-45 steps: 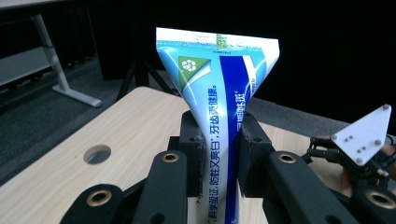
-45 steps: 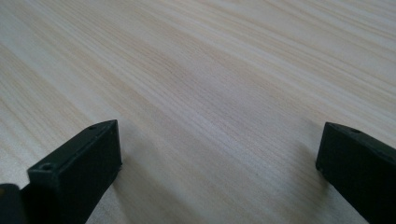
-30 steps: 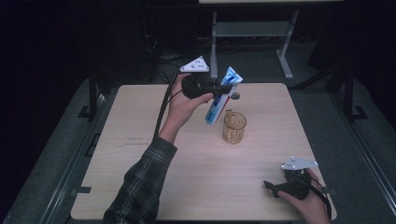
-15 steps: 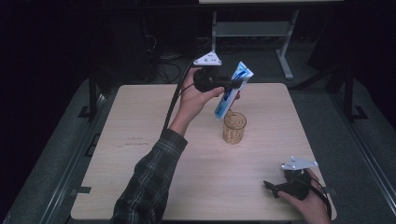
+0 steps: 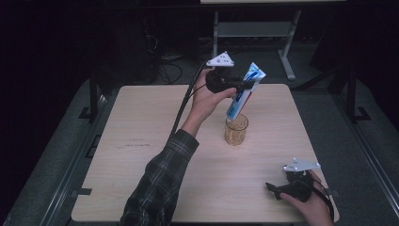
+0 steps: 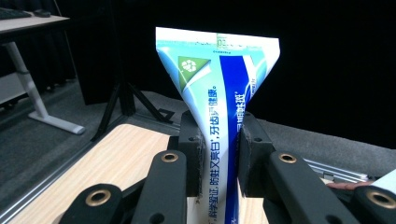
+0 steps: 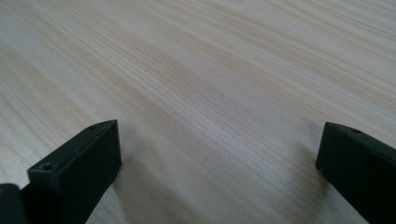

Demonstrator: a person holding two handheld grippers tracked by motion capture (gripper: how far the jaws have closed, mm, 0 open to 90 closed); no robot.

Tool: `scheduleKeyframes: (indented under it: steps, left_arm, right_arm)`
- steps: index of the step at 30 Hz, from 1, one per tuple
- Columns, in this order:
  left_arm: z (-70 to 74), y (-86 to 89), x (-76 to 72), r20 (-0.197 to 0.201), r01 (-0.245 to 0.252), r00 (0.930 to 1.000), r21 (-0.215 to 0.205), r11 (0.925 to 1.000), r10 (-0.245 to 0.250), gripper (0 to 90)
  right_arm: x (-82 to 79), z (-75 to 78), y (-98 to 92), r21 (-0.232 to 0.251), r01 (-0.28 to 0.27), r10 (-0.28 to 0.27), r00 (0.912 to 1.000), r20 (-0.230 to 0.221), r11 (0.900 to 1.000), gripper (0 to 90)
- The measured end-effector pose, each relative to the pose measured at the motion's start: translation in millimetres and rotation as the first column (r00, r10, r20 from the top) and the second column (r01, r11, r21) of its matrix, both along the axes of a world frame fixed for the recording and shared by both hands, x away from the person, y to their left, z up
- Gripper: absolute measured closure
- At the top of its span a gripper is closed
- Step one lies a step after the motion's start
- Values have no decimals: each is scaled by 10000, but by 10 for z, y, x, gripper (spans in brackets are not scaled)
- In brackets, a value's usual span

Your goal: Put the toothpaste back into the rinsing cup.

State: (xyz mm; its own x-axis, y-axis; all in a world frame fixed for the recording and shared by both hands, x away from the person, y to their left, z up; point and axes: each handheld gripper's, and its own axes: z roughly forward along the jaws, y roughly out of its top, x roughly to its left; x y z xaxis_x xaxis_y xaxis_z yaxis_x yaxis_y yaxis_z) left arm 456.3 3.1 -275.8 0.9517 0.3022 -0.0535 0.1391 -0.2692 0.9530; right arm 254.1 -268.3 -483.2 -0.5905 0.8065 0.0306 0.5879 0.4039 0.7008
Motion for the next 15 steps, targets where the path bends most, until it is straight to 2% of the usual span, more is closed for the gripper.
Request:
scheduleKeyframes:
  steps: [15]
  left_arm:
    - [-321,-136,97,-372,-4,9993,233,9997,12,745]
  right_arm:
    - [-2,0,1,-2,6,-6,10000,-12,10000,0]
